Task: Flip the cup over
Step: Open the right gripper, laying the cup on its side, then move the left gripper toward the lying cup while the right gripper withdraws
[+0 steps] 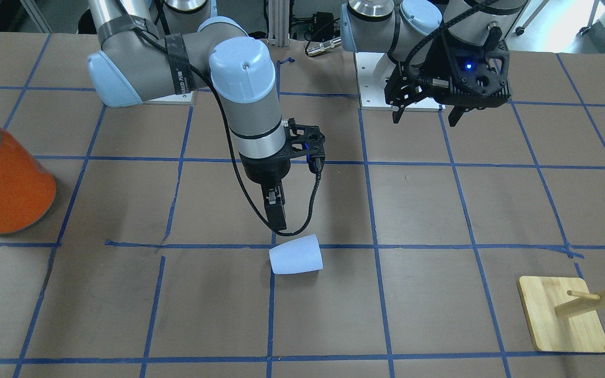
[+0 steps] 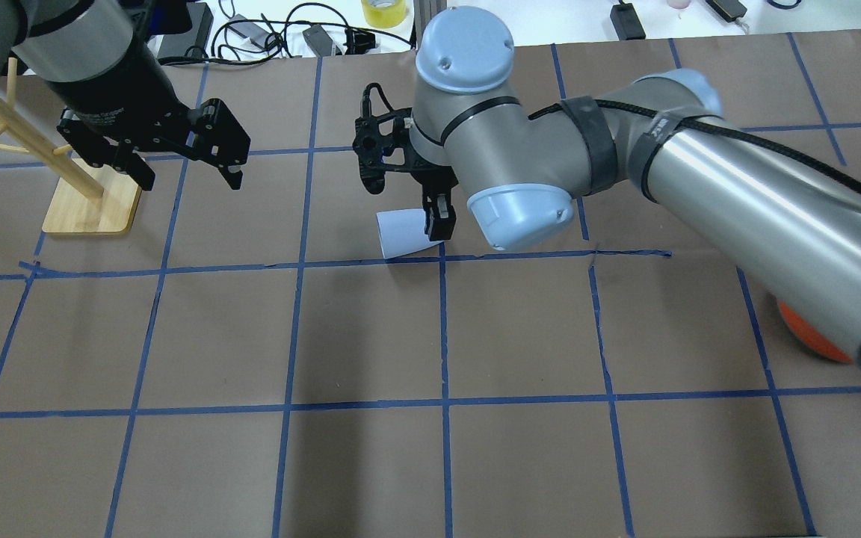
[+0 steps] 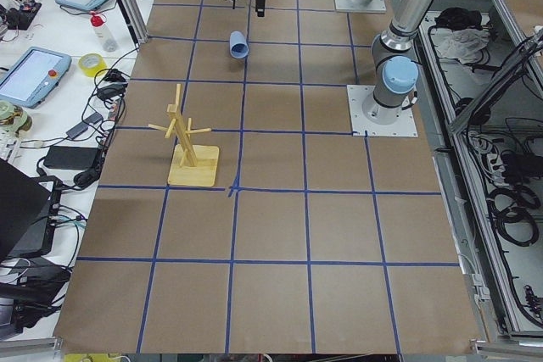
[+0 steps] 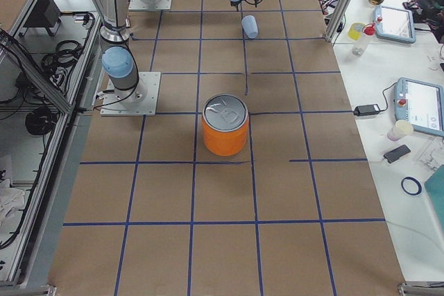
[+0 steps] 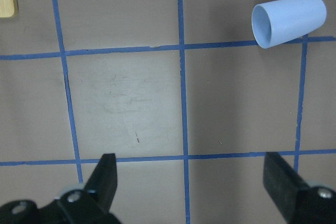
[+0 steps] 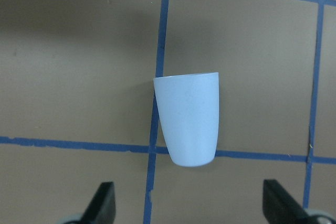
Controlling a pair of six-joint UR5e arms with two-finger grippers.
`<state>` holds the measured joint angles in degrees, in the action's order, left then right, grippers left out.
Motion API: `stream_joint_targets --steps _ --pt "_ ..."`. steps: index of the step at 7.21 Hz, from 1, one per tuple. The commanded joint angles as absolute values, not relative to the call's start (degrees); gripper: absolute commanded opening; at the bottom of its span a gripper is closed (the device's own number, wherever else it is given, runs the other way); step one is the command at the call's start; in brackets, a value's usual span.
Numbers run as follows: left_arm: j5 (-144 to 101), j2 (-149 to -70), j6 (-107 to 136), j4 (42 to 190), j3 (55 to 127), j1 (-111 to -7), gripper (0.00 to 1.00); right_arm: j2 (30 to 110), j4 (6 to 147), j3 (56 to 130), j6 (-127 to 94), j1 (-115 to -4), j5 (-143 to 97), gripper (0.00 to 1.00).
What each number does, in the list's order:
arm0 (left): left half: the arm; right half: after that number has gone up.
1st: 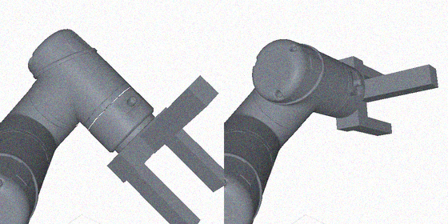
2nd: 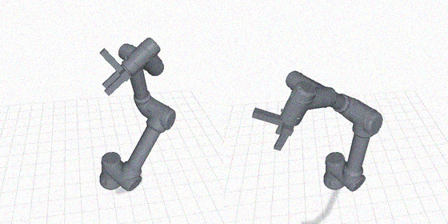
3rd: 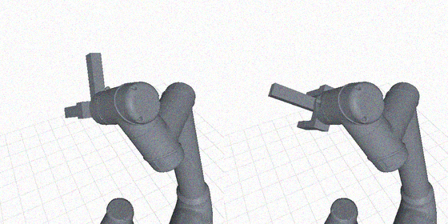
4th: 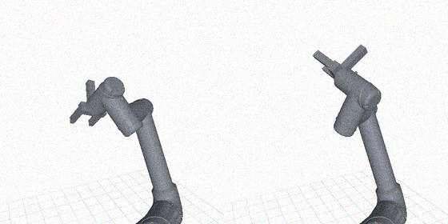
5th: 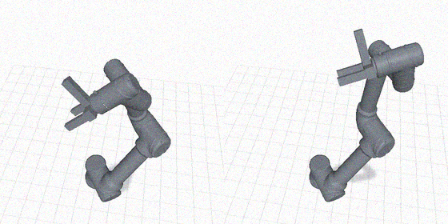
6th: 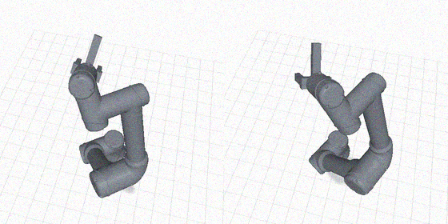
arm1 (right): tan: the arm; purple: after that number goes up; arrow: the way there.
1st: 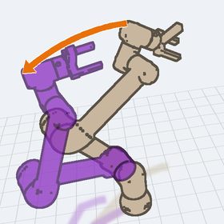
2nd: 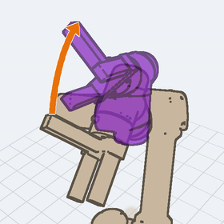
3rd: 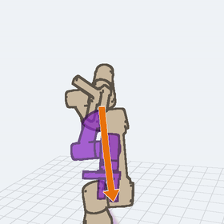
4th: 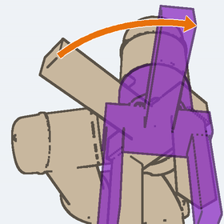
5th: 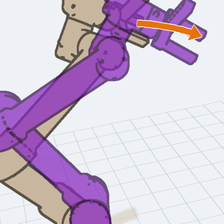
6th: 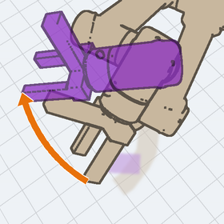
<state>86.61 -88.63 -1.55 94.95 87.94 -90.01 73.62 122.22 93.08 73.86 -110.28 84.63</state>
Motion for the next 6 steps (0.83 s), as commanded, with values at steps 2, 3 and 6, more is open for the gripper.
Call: stream_joint_targets --steps 2,3,6 --pt "70.96 -90.70 -1.76 86.95 95.42 -85.11 1.00 82.16 115.42 93.16 67.87 -101.20 84.55 1.00" --pt "63.88 -92.27 -2.80 83.27 97.02 -82.82 1.00 83.13 115.05 93.08 67.42 -98.47 84.64 1.00" --pt "53.99 -98.50 -3.69 72.29 102.81 -82.53 1.00 87.17 108.59 93.08 62.41 -90.73 85.42 1.00"
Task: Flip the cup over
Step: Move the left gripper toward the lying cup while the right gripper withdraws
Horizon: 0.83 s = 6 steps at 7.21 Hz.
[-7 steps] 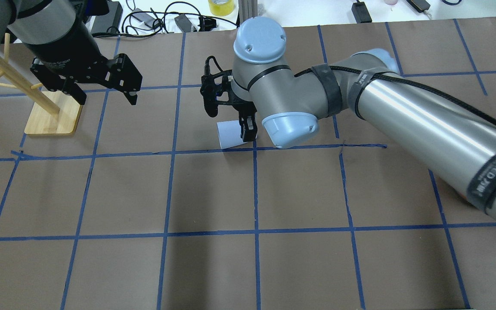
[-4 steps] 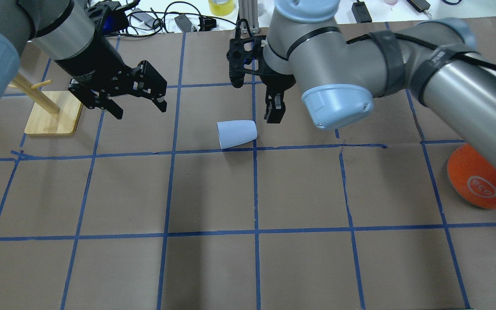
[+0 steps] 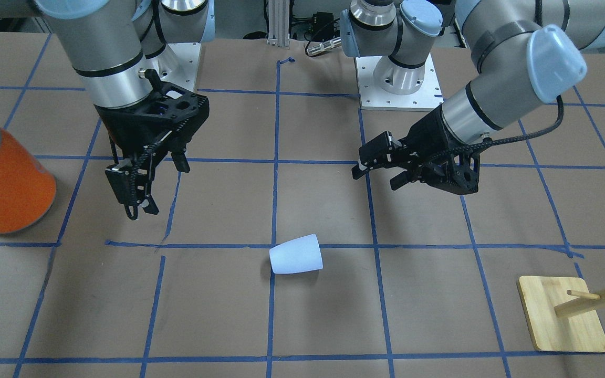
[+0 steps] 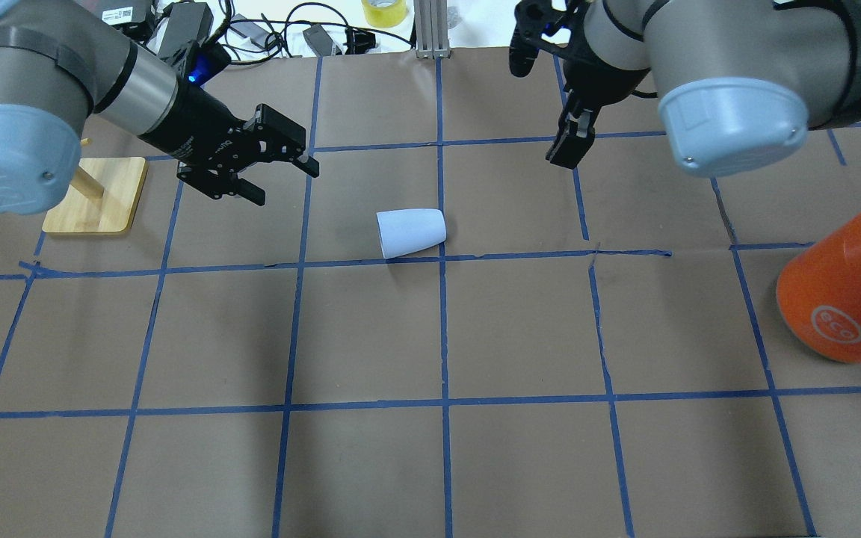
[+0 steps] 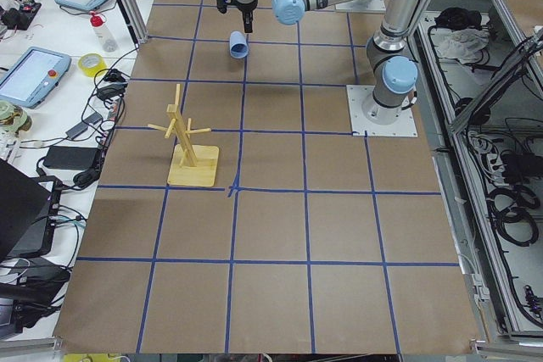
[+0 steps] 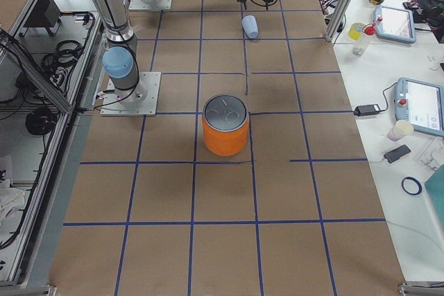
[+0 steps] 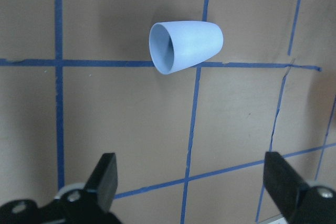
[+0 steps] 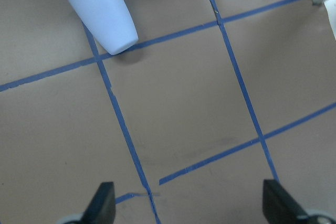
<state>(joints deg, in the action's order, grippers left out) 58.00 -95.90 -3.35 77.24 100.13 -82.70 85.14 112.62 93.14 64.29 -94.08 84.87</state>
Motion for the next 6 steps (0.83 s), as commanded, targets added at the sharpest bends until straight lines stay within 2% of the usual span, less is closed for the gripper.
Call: stream_joint_targets --steps 1,3,6 --pt "52.22 -100.53 -3.69 67.72 105.09 -82.53 1.00 88.49 106.37 93.08 57.27 -89.92 87.17 1.00" --pt "43.70 -105.53 -4.22 59.54 109.23 -82.53 1.00 89.30 100.34 91.07 43.66 -90.26 87.80 1.00" --pt "39.49 -110.90 -5.52 55.72 109.77 -82.62 1.00 89.38 91.96 86.58 23.08 -90.44 89.72 1.00"
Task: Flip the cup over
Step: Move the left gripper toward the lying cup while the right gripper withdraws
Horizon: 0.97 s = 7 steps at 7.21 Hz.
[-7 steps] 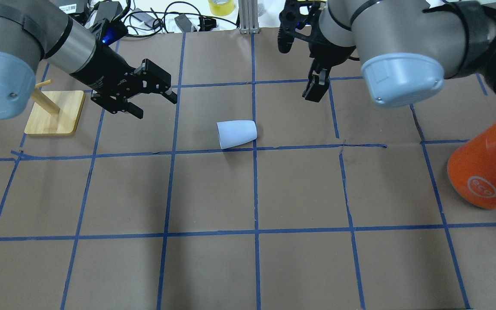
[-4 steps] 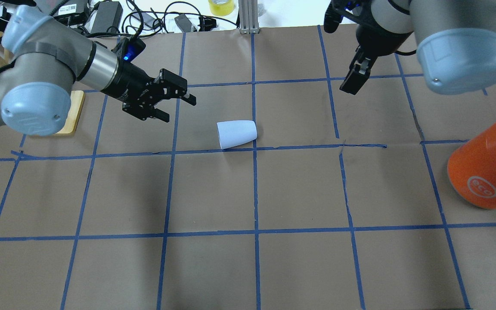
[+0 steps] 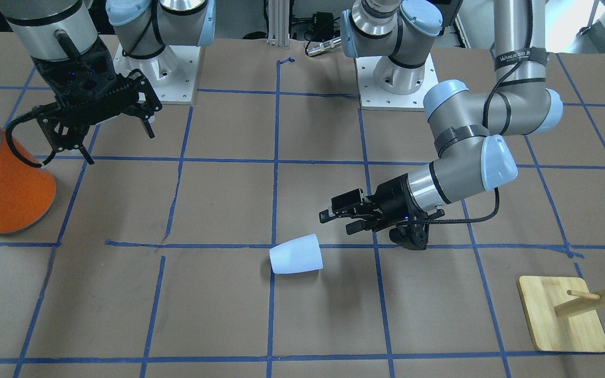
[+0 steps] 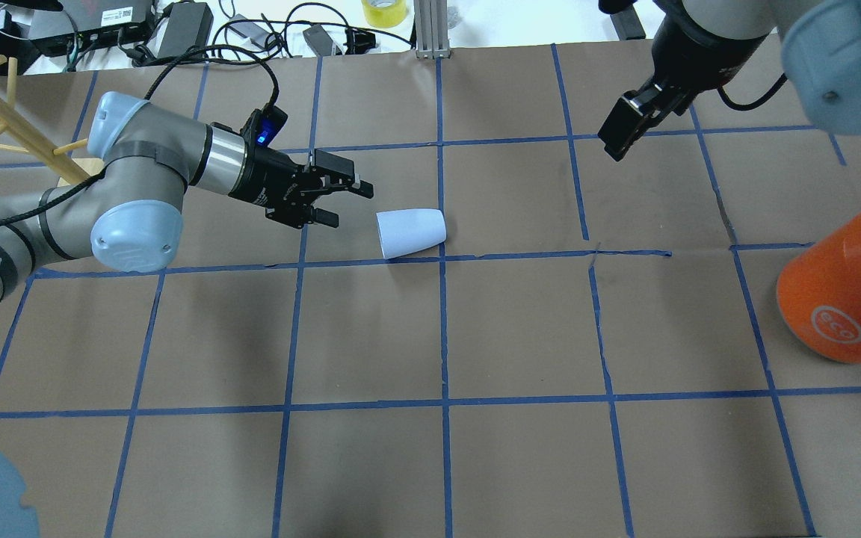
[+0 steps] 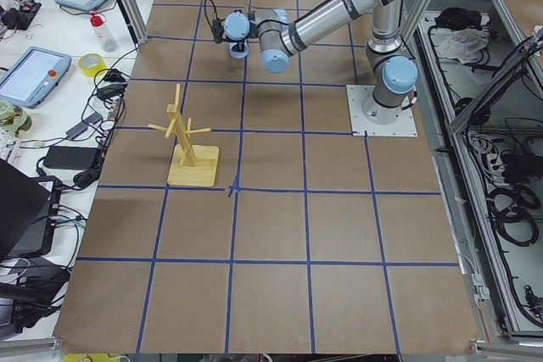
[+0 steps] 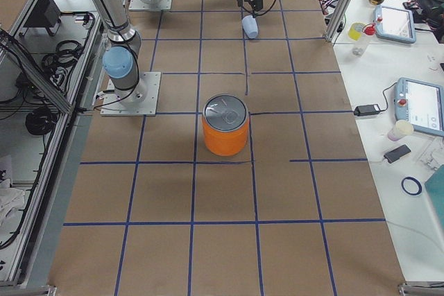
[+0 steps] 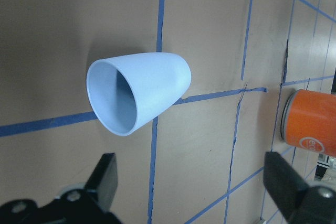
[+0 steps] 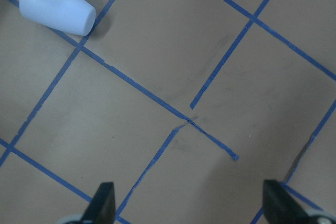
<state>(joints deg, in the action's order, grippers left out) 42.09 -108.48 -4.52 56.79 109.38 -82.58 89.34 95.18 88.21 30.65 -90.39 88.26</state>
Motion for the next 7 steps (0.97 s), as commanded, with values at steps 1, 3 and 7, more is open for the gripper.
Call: stream_joint_targets --steps 1,3,7 --pt "36.59 -111.61 -6.32 55.64 109.78 -82.53 1.00 89.38 91.76 86.57 14.07 -90.44 92.87 1.00" --pt "36.47 -113.63 -9.03 55.72 109.95 -82.62 1.00 89.56 91.76 86.31 -2.11 -90.70 92.38 1.00" --pt "36.12 -116.71 -10.72 55.72 110.04 -82.62 1.00 89.03 93.69 86.22 -16.53 -96.51 90.63 1.00"
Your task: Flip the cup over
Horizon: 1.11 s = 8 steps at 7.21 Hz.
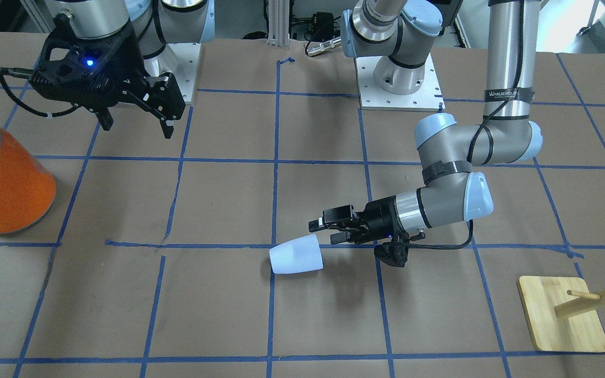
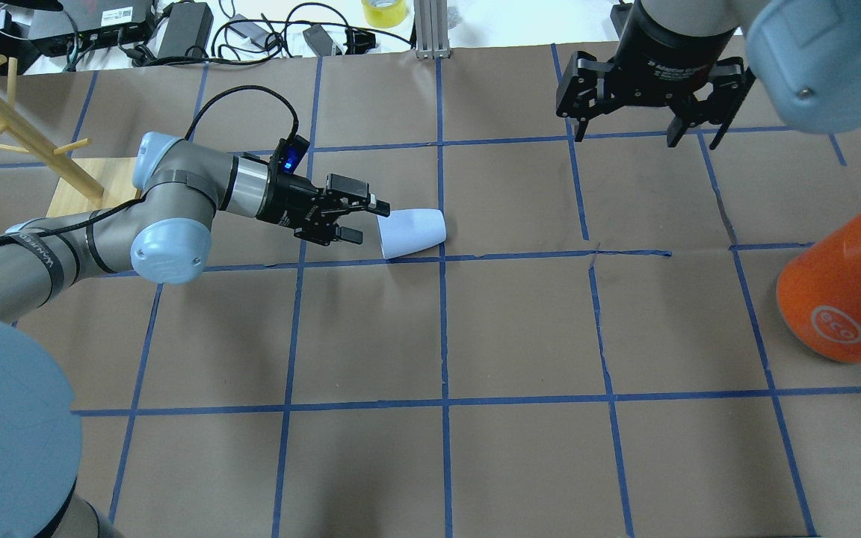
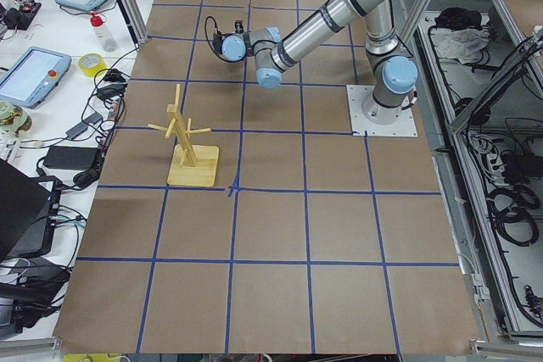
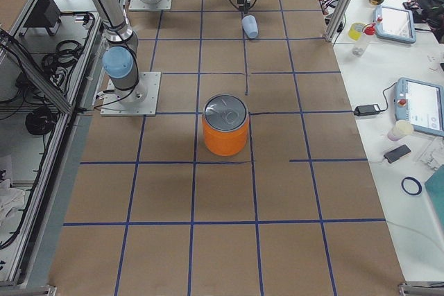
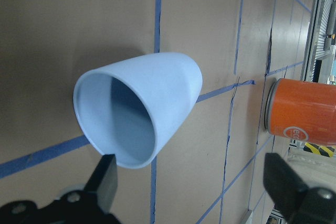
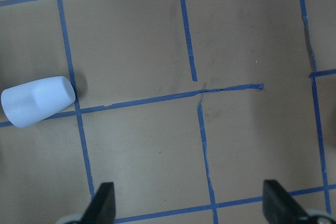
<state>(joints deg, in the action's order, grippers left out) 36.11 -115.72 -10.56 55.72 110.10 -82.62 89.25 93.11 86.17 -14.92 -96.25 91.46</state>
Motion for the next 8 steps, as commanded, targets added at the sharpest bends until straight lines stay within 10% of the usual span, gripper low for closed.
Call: stream_joint_targets --steps 1,8 --pt "35.95 -117.41 -10.64 55.72 109.95 -82.62 1.00 88.86 93.78 85.96 -14.17 -94.50 90.44 1.00" --pt "34.09 -119.43 -10.19 53.62 108.46 -84.11 0.79 88.86 95.54 85.08 -8.70 -91.31 90.01 1.00"
